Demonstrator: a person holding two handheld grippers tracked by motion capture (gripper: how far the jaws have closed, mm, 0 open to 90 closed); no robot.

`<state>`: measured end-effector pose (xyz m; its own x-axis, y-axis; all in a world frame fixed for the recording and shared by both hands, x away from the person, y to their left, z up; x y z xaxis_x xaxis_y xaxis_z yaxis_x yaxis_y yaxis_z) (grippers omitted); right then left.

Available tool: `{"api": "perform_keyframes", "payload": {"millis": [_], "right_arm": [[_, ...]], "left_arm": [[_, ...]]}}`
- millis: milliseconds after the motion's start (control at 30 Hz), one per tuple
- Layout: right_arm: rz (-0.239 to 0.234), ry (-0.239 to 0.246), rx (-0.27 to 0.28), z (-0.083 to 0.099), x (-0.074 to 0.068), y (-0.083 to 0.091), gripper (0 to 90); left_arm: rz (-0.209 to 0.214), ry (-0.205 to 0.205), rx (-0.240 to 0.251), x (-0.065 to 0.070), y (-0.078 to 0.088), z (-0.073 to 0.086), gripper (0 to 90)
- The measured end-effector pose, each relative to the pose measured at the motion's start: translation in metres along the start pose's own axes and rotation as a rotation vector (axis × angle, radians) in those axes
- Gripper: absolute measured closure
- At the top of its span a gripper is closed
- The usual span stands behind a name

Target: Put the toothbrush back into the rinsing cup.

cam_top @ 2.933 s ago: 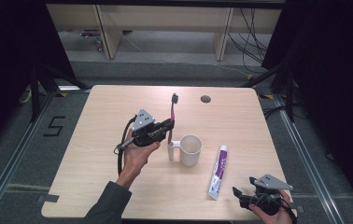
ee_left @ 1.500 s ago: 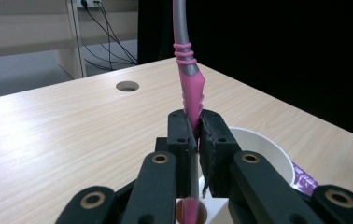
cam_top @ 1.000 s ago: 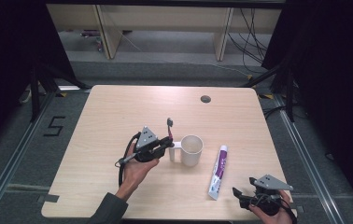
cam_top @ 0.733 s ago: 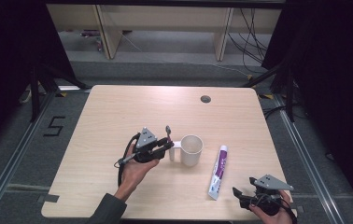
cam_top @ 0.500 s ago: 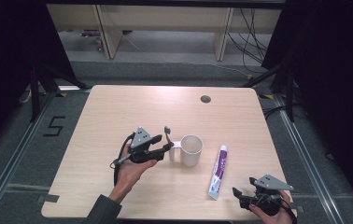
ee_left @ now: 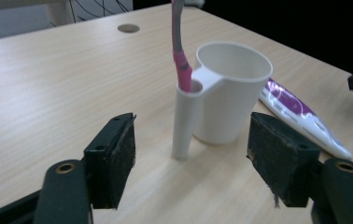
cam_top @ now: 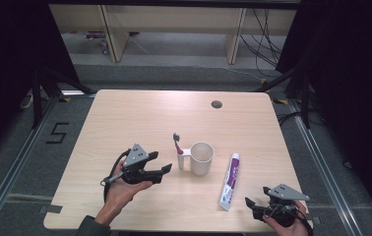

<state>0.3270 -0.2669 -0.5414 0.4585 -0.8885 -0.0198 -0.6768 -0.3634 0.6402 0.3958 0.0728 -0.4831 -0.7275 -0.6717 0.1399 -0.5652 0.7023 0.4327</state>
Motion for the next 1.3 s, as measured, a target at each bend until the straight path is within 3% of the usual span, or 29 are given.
{"api": "perform_keyframes", "payload": {"millis": [200,567,767,867,1100,1200,1300], "right_arm": [[-0.001,-0.001,0.0,0.001,0.002,0.0,22.9],[-0.003,-0.003,0.004,0.001,0.002,0.0,22.9],[-0.004,-0.005,0.009,0.001,0.002,0.0,22.9],[-0.002,0.0,0.007,0.001,0.002,0.0,22.9],[-0.004,-0.003,0.01,0.001,0.004,0.0,22.9],[-0.005,-0.005,0.013,0.001,0.003,0.001,22.9],[-0.009,-0.005,0.011,0.001,0.003,0.001,22.9]], "left_arm": [[-0.004,0.001,-0.03,0.001,0.015,0.018,28.1],[-0.013,0.016,-0.017,0.003,0.028,0.036,25.9],[0.0,0.037,0.016,0.007,0.032,0.041,21.7],[-0.021,0.036,0.016,0.008,0.035,0.046,19.2],[-0.015,0.051,-0.012,0.013,0.038,0.062,15.0],[-0.031,0.025,-0.032,0.013,0.043,0.069,15.0],[-0.032,0.024,-0.041,0.015,0.047,0.075,15.0]]}}
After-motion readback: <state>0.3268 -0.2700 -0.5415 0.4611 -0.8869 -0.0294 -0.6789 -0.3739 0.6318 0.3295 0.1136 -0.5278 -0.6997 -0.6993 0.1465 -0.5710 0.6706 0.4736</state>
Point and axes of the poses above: each handheld gripper's, and its own axes: y roughly backward along the jaws, z roughly out of its underside, x roughly to its right, the point moved 8 cm from there along -y, roughly forward along the jaws, and after that the axes turned 2 degrees about z, right-handed, at the moved point
